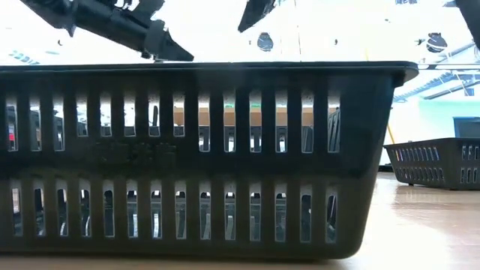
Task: Stack baskets on shelf by color
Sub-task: Stack the right green bin on top of the other green bin on the shelf
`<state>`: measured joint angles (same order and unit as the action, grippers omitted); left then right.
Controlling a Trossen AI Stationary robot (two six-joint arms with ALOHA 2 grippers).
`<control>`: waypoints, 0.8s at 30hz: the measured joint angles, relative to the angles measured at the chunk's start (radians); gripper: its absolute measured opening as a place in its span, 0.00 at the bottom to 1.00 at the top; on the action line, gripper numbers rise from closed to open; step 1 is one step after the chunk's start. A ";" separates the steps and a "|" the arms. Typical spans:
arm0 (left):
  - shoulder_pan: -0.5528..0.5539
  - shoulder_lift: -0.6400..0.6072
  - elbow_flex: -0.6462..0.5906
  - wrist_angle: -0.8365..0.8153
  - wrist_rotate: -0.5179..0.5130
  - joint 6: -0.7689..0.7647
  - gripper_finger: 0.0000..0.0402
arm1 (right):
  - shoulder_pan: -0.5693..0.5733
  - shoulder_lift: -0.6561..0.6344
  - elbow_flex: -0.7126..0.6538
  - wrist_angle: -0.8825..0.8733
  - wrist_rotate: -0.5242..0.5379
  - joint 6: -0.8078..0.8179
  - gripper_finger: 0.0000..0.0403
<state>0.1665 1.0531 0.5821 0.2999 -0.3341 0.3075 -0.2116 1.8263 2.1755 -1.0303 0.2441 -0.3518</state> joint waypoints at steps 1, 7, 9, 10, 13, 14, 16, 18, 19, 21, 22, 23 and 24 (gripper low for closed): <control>0.007 0.018 0.008 0.008 -0.001 0.028 0.33 | 0.002 -0.034 -0.004 -0.024 -0.048 0.027 0.27; 0.048 0.067 0.239 -0.206 0.007 0.095 0.33 | 0.048 -0.316 -0.347 0.134 -0.189 0.127 0.23; 0.074 0.104 0.392 -0.400 0.058 0.093 0.33 | 0.073 -0.414 -0.528 0.245 -0.190 0.151 0.22; 0.088 0.138 0.473 -0.494 0.101 0.088 0.33 | 0.086 -0.459 -0.629 0.304 -0.192 0.159 0.22; 0.122 0.281 0.722 -0.773 0.208 0.089 0.33 | 0.119 -0.577 -0.907 0.497 -0.196 0.191 0.21; 0.128 0.336 0.801 -0.851 0.209 0.100 0.33 | 0.128 -0.610 -0.991 0.564 -0.196 0.206 0.21; 0.135 0.447 0.941 -0.969 0.198 0.138 0.33 | 0.144 -0.669 -1.147 0.697 -0.195 0.239 0.21; 0.143 0.547 1.063 -1.073 0.194 0.183 0.33 | 0.159 -0.716 -1.278 0.815 -0.194 0.273 0.21; 0.144 0.590 1.116 -1.107 0.190 0.203 0.33 | 0.168 -0.735 -1.336 0.860 -0.194 0.285 0.21; 0.143 0.664 1.215 -1.162 0.171 0.227 0.33 | 0.180 -0.771 -1.429 0.937 -0.196 0.307 0.21; 0.143 0.694 1.258 -1.183 0.161 0.236 0.33 | 0.184 -0.787 -1.467 0.964 -0.196 0.314 0.21; 0.142 0.720 1.298 -1.199 0.154 0.243 0.33 | 0.187 -0.799 -1.498 0.987 -0.195 0.317 0.21; 0.142 0.742 1.336 -1.217 0.153 0.246 0.33 | 0.188 -0.813 -1.525 1.010 -0.195 0.317 0.21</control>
<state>0.3088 1.7955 1.9181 -0.9175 -0.1810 0.5533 -0.0238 1.0130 0.6508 -0.0206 0.0490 -0.0343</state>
